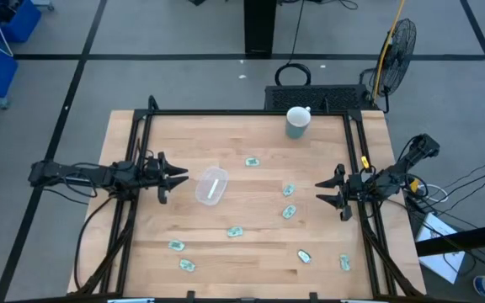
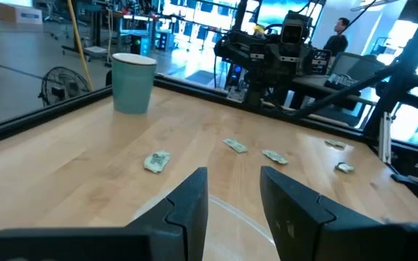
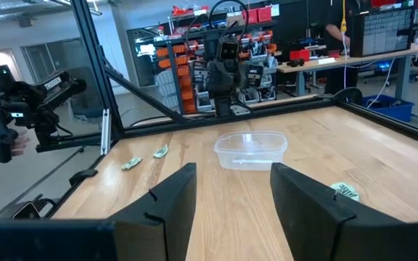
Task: Pick and place Stevia / Truvia into bins
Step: Put the green stevia packet into the transparent bin
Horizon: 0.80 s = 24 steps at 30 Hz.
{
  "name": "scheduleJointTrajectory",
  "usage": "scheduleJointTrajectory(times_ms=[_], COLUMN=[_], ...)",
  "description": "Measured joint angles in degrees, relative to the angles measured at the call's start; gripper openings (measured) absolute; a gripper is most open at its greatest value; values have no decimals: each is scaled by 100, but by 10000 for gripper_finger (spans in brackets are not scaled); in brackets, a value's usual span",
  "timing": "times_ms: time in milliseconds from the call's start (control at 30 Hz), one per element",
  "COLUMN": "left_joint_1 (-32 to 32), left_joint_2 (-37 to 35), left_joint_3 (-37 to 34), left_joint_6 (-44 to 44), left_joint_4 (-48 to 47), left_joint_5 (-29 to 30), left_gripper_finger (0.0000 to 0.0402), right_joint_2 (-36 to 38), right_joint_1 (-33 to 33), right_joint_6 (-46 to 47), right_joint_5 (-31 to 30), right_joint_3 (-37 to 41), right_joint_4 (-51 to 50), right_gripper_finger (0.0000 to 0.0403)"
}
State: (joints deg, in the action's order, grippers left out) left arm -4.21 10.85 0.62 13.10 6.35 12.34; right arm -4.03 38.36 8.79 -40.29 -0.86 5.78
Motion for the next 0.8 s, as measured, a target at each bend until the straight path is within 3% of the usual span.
scheduleJointTrajectory(times_ms=[233,467,633,800], left_joint_1=[0,48,44,220], left_joint_2=[0,22,243,928], left_joint_3=[-1,0,0,452], left_joint_6=[-1059,-1574,-1582,-1390], left_joint_4=[945,2375,2360,2292], left_joint_5=[940,1975,1926,2119], left_gripper_finger=[131,131,131,131], right_joint_2=[-1,-25,-271,-1318], right_joint_1=[1,-90,-486,-1215], right_joint_6=[7,-653,-1002,-1217], right_joint_5=[0,-14,-20,129], right_joint_3=[0,0,-204,-911], right_joint_4=[2,72,546,483], right_gripper_finger=[169,169,169,169])
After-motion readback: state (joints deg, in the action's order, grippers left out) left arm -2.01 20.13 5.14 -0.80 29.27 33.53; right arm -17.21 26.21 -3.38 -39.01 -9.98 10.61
